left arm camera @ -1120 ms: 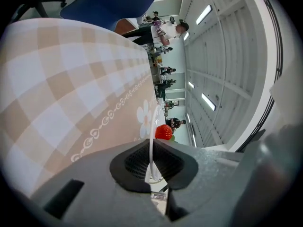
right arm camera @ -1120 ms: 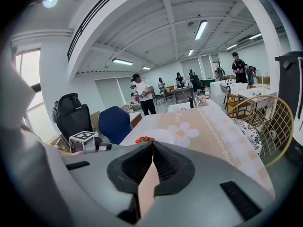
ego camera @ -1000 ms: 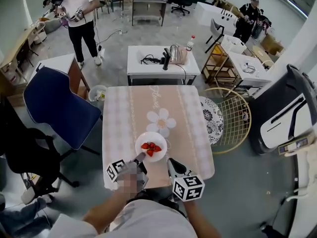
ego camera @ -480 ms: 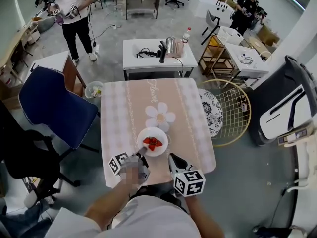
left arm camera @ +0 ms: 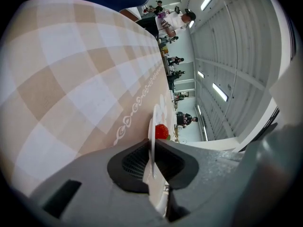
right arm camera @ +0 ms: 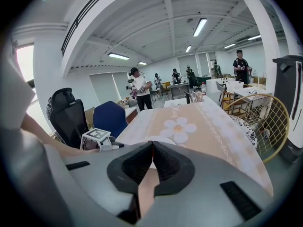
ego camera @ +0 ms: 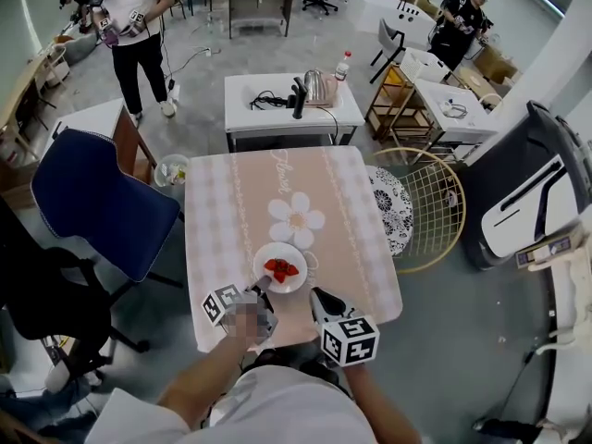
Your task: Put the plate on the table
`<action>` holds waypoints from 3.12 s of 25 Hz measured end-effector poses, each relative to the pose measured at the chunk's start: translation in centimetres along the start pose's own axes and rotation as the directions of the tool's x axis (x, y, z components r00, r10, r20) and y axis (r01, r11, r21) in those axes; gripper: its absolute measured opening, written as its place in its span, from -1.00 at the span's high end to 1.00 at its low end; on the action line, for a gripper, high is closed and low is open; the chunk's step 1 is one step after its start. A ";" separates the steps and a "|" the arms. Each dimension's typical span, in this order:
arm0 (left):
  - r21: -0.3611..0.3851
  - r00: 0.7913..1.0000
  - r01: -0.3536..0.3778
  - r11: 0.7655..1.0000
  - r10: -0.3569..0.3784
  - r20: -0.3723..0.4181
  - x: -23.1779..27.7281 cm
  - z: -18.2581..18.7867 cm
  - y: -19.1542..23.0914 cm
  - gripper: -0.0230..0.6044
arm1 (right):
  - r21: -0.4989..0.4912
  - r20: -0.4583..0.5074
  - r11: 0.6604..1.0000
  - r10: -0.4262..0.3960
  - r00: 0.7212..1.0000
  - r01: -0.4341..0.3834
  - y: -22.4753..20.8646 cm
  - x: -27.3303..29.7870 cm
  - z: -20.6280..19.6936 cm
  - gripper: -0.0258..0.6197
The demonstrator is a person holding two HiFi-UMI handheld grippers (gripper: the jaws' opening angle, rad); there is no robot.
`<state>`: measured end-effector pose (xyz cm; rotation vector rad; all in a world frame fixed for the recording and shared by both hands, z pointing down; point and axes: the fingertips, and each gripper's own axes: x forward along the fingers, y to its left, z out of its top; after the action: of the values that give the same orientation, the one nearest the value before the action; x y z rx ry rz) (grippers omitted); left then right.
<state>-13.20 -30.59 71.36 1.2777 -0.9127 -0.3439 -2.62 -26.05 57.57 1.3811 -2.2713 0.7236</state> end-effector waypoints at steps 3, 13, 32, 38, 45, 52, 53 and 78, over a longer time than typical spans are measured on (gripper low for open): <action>0.004 1.000 -0.014 1.000 0.014 -0.003 0.0 0.0 -0.1 0.85 | 0.006 -0.001 1.000 0.003 1.000 -0.003 0.0 0.1 0.1 0.90; 0.230 0.986 -0.152 0.961 0.163 -0.030 -0.3 -0.4 0.3 0.78 | 0.011 -0.001 1.000 0.006 1.000 -0.006 0.0 0.2 -0.1 0.90; 0.549 0.954 -0.253 0.796 0.298 0.007 -2.8 -0.4 -0.4 0.48 | 0.021 -0.013 0.999 0.033 0.999 -0.033 0.5 0.4 -0.9 0.90; 0.625 0.974 -0.189 0.757 0.226 0.020 -3.4 -1.8 -3.8 0.49 | 0.014 -0.002 0.997 0.079 0.997 -0.079 0.6 0.3 -0.8 0.91; 0.689 0.984 -0.168 0.705 0.157 0.079 -4.7 -3.6 -7.7 0.58 | -0.012 0.025 0.990 0.141 0.990 -0.141 0.7 -1.1 0.0 0.91; 0.715 0.989 -0.142 0.685 0.070 0.129 -6.0 -6.4 -12.0 0.73 | -0.031 0.066 0.981 0.193 0.979 -0.191 0.3 -3.4 0.9 0.91; 0.726 0.989 -0.141 0.674 0.058 0.139 -6.3 -6.9 -12.6 0.77 | -0.035 0.073 0.980 0.199 0.977 -0.197 0.3 -3.9 0.9 0.91; 0.843 0.981 -0.171 0.510 0.004 0.196 -6.7 -14.4 -16.8 0.91 | -0.095 0.092 0.951 0.303 0.948 -0.295 -1.1 -8.2 0.1 0.91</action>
<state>-2.35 -21.41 53.14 2.1399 -1.3784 0.1460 1.98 -20.79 53.06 1.0717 -2.5985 0.6547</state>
